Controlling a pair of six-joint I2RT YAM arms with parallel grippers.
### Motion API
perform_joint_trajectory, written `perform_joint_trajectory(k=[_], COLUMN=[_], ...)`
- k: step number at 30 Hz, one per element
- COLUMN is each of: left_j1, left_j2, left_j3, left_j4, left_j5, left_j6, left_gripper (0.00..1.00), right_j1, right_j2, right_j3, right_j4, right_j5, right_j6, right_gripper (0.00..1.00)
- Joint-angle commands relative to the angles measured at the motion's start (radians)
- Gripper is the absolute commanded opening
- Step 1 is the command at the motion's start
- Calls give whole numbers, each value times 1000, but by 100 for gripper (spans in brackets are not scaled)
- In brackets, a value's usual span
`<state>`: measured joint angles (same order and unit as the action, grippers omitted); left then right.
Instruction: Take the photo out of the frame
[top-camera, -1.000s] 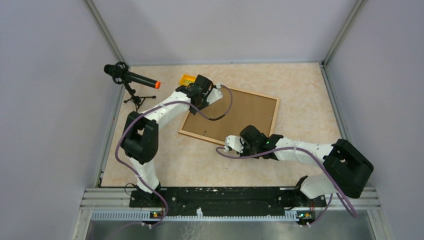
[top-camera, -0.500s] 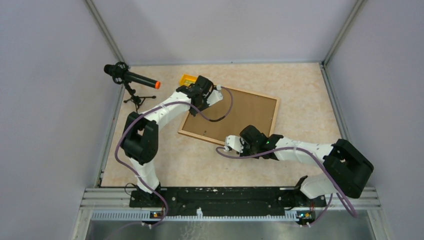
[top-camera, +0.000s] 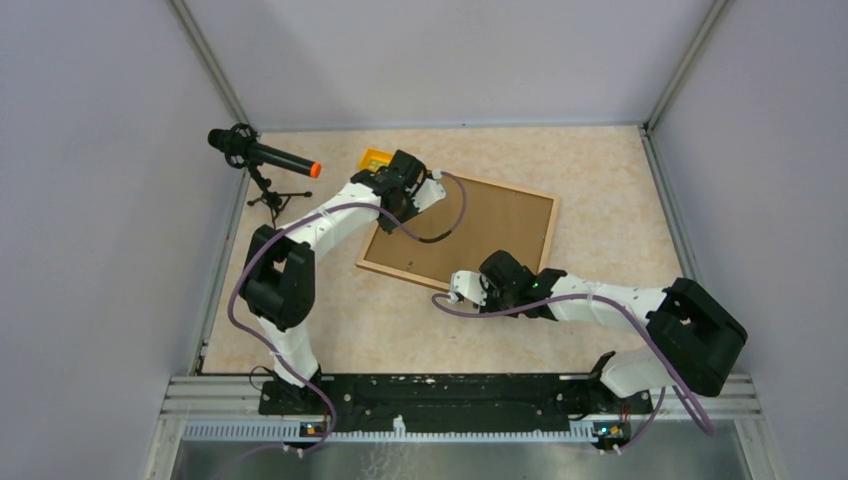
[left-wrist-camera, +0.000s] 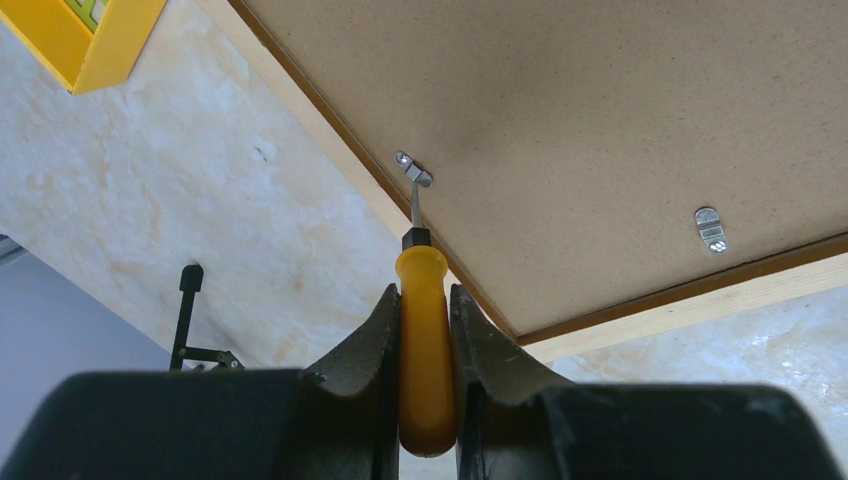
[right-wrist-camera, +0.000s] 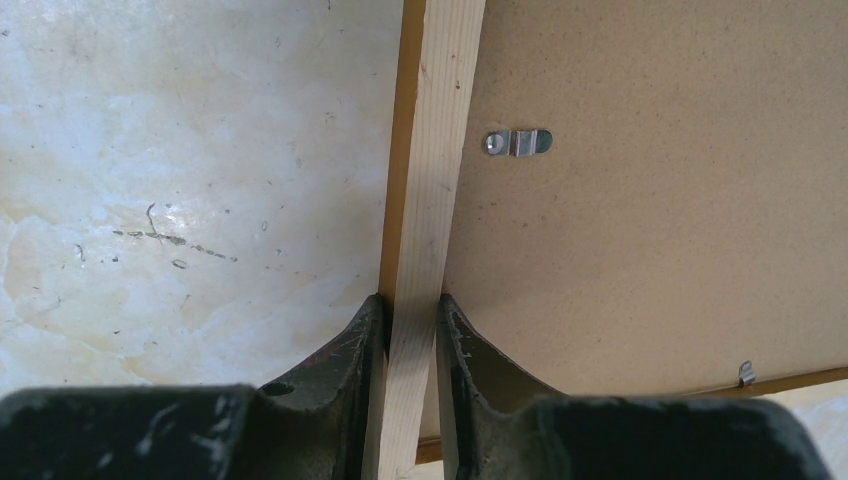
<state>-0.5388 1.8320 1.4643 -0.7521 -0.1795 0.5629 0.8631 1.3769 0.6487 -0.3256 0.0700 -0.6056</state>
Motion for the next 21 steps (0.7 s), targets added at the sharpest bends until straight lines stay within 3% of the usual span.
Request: perform_joint_trajectory(k=[1, 21], left_j1=[-15, 3], left_j2=[-2, 4], left_j3=[-18, 29], left_j4=[-50, 69], left_j5=[164, 253], left_j6=[-73, -148], left_gripper=[0, 0], right_j1=[-10, -20], right_j2=[46, 35], right_j3=[-33, -49], right_j4=[-46, -49], right_j5=[11, 14], right_j6=[10, 2], right_gripper=[0, 0])
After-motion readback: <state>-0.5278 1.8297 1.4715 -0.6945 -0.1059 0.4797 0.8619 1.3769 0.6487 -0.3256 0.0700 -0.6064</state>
